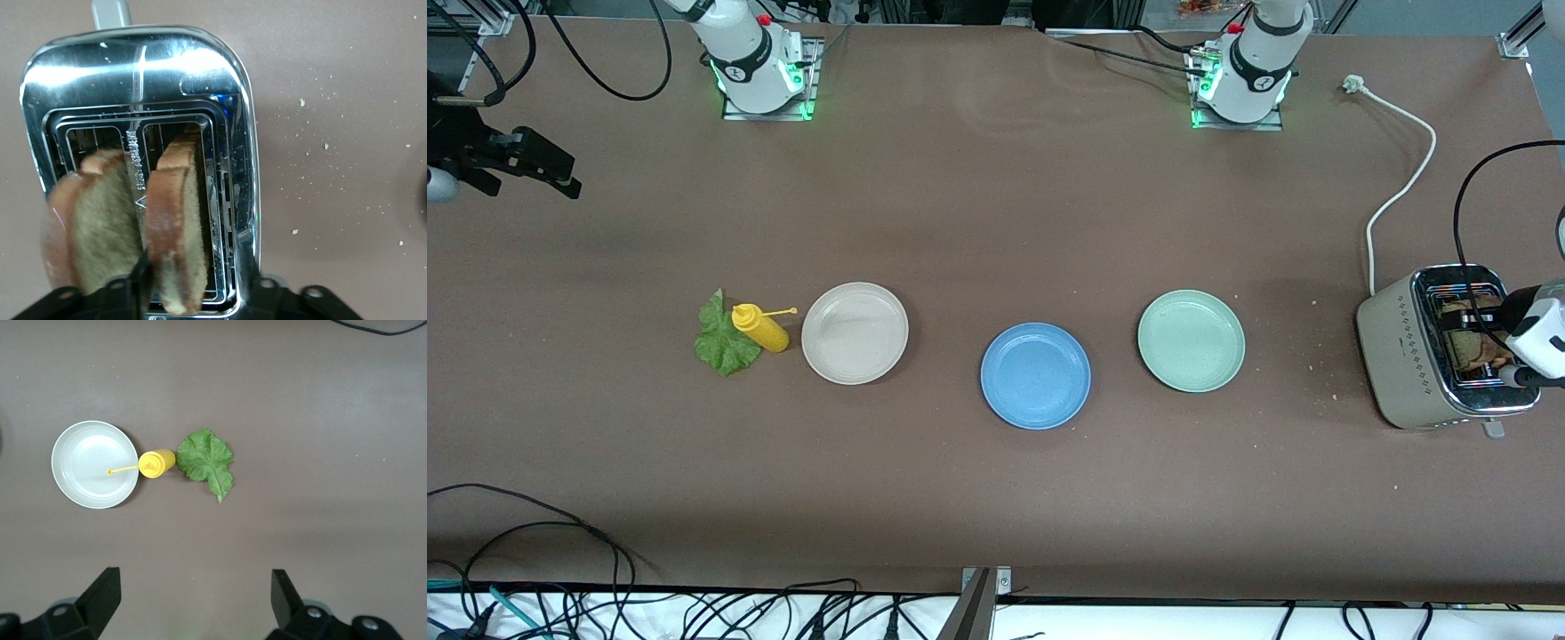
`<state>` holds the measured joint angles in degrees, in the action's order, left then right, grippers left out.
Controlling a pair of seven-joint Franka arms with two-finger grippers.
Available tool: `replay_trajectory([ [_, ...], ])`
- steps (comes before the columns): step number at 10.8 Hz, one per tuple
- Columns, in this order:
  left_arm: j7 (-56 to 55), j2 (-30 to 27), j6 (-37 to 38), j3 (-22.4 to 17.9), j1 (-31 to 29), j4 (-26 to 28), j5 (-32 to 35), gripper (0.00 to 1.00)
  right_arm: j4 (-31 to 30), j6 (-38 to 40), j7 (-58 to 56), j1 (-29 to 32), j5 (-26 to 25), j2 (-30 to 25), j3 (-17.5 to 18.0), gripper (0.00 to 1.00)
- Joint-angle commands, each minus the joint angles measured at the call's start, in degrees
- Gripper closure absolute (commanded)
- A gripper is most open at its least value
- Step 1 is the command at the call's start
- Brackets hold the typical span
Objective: Make sandwich in blue plate with both arms
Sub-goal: 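Grasp the bread slice with the left gripper and lift it out, then carry the bread slice with the left gripper over the blue plate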
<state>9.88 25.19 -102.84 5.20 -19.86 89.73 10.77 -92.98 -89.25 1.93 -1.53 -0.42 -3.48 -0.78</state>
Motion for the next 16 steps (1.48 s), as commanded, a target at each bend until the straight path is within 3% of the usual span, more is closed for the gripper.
replay_trajectory([
  [1,3.38,0.39,0.36,0.34,-0.53,-1.49,1.27,0.79,1.05,1.18,-0.17,0.04,0.59,-0.04,-0.10,0.00],
  [3,5.14,-0.31,0.53,0.34,-1.23,-1.58,1.19,0.98,1.05,1.18,-0.17,0.12,0.68,-0.04,-0.02,0.00],
  [4,7.07,-0.93,0.62,0.34,-1.84,-1.67,1.19,1.00,1.05,1.18,-0.17,0.12,0.68,-0.04,-0.10,0.00],
  [6,9.28,-3.03,1.40,0.34,-2.81,-2.36,1.10,1.00,1.05,1.18,-0.17,0.12,0.59,-0.04,-0.10,0.00],
  [12,9.37,-6.29,16.95,1.83,-2.38,-12.20,0.31,1.00,1.05,1.18,-0.17,0.12,0.68,-0.04,-0.10,0.00],
  [16,9.20,-6.91,18.90,6.30,-2.29,-14.24,-0.04,1.00,0.96,1.09,-0.26,0.12,0.68,-0.04,-0.10,0.00],
])
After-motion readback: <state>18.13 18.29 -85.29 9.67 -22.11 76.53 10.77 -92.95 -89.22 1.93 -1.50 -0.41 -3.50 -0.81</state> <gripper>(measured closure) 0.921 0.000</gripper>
